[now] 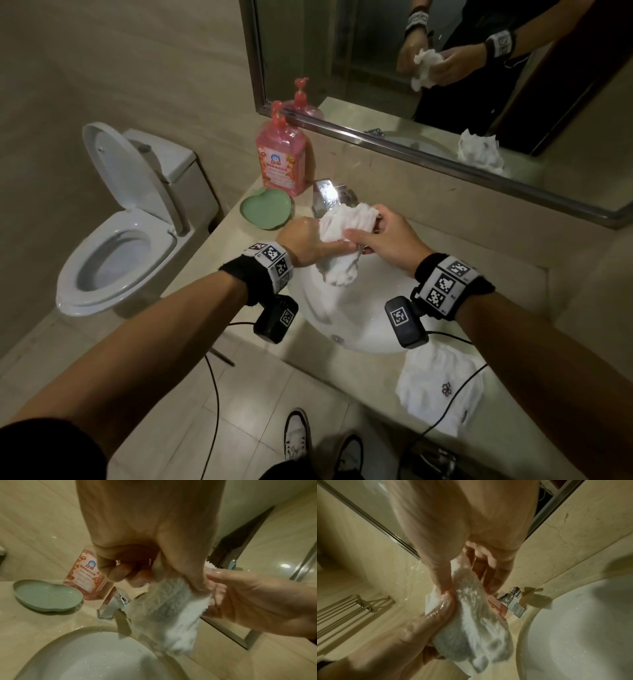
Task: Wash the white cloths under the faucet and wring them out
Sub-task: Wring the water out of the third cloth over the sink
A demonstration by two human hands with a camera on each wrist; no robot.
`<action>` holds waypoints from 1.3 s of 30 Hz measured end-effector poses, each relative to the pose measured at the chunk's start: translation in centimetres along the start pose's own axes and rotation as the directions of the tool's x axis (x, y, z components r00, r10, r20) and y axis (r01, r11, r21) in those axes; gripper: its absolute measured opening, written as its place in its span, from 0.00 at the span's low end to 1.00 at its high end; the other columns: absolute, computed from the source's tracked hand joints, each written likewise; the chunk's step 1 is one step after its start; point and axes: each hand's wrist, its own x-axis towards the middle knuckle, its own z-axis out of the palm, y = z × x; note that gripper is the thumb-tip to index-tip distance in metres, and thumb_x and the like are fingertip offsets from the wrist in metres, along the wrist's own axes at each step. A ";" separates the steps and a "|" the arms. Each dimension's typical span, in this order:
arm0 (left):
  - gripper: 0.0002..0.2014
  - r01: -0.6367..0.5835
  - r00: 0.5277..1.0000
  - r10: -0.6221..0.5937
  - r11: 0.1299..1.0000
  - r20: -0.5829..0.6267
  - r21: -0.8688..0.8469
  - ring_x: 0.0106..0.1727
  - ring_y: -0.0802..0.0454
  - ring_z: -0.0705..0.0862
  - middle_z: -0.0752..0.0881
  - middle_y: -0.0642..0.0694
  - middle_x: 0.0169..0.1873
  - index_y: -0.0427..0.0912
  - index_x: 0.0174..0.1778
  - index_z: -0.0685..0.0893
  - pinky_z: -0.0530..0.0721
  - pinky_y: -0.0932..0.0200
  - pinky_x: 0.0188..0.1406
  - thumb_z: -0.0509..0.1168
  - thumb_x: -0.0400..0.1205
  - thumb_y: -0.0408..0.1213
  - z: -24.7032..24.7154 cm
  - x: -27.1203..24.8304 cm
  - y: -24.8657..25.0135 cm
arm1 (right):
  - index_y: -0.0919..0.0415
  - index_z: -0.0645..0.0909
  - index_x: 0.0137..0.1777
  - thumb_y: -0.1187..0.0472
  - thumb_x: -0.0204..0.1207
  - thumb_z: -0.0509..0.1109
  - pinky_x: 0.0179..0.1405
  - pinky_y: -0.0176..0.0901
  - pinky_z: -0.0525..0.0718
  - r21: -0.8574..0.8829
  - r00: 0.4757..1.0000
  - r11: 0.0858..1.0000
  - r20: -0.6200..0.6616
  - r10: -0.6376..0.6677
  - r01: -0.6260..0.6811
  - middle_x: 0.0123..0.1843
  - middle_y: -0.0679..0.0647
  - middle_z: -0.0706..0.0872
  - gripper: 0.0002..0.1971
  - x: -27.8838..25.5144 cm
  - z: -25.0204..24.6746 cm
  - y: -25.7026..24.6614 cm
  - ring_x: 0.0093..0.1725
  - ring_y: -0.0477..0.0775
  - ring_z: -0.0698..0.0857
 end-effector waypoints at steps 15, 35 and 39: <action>0.12 0.025 0.989 -0.063 0.963 -0.132 -0.267 0.36 0.61 0.84 0.83 0.61 0.34 0.57 0.39 0.75 0.78 0.63 0.35 0.60 0.85 0.57 1.8 0.4 1.9 | 0.50 0.82 0.60 0.62 0.66 0.83 0.37 0.42 0.86 0.092 0.981 0.988 0.157 0.110 -0.126 0.51 0.48 0.93 0.23 -0.6 -3.1 0.8 0.49 0.49 0.90; 0.22 0.153 0.961 0.015 0.805 0.278 -0.573 0.21 0.50 0.82 0.82 0.46 0.20 0.32 0.48 0.78 0.79 0.62 0.21 0.63 0.85 0.54 8.0 -0.7 7.5 | 0.45 0.65 0.68 0.74 0.78 0.64 0.32 0.50 0.84 -0.052 0.940 0.987 -0.316 0.128 -0.153 0.49 0.62 0.86 0.27 -10.6 -6.9 6.0 0.36 0.59 0.86; 0.09 0.155 0.928 0.100 0.774 0.360 -0.613 0.19 0.55 0.81 0.83 0.52 0.19 0.38 0.40 0.75 0.78 0.63 0.16 0.68 0.83 0.31 11.7 -2.8 9.4 | 0.49 0.78 0.59 0.69 0.78 0.70 0.28 0.46 0.86 -0.081 0.936 0.969 -0.289 0.201 -0.233 0.48 0.55 0.85 0.16 -15.5 -9.4 9.7 0.36 0.48 0.86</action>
